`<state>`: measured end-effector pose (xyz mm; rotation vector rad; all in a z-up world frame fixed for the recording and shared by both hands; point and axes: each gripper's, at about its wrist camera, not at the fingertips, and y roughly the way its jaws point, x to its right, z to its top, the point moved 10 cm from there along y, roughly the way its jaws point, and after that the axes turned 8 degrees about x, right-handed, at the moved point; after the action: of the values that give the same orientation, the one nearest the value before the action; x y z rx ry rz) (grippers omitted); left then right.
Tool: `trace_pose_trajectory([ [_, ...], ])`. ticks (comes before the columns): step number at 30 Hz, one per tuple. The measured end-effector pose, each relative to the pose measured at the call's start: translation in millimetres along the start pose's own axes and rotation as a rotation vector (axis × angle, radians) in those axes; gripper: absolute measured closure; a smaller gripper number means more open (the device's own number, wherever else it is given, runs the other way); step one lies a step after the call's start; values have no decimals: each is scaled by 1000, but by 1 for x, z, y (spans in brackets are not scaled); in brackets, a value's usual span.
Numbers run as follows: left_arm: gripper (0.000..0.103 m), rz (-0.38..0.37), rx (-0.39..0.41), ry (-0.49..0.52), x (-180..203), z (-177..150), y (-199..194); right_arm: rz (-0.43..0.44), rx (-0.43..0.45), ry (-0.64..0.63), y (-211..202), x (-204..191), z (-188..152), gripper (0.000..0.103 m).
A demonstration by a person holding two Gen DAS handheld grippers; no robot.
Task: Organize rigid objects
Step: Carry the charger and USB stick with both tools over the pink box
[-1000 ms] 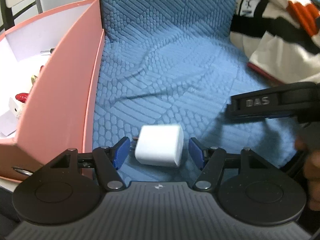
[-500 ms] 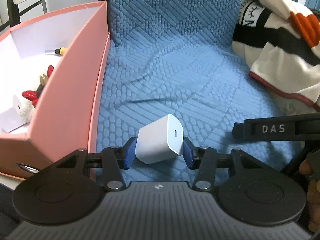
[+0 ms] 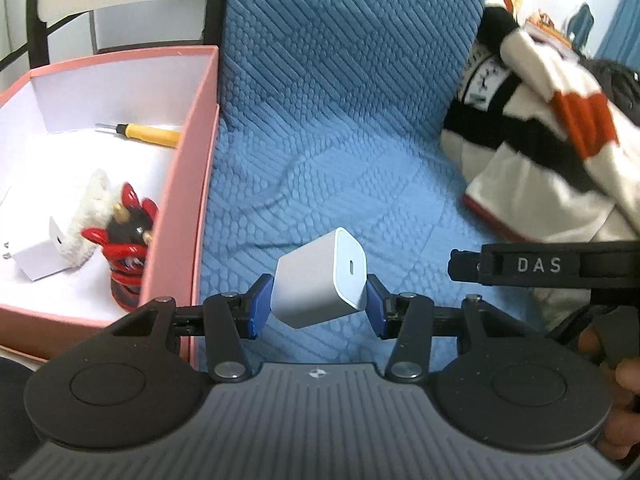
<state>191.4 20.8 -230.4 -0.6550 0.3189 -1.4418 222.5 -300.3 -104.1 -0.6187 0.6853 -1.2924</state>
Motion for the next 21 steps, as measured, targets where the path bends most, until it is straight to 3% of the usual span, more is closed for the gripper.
trace_pose_trajectory([
  [9,49,4,65,-57,-20,58,-36,47,68,-34,-36,-30,47,19],
  [21,49,40,116,-97,-78,117,-79,140,156,-74,-72,-103,98,19],
])
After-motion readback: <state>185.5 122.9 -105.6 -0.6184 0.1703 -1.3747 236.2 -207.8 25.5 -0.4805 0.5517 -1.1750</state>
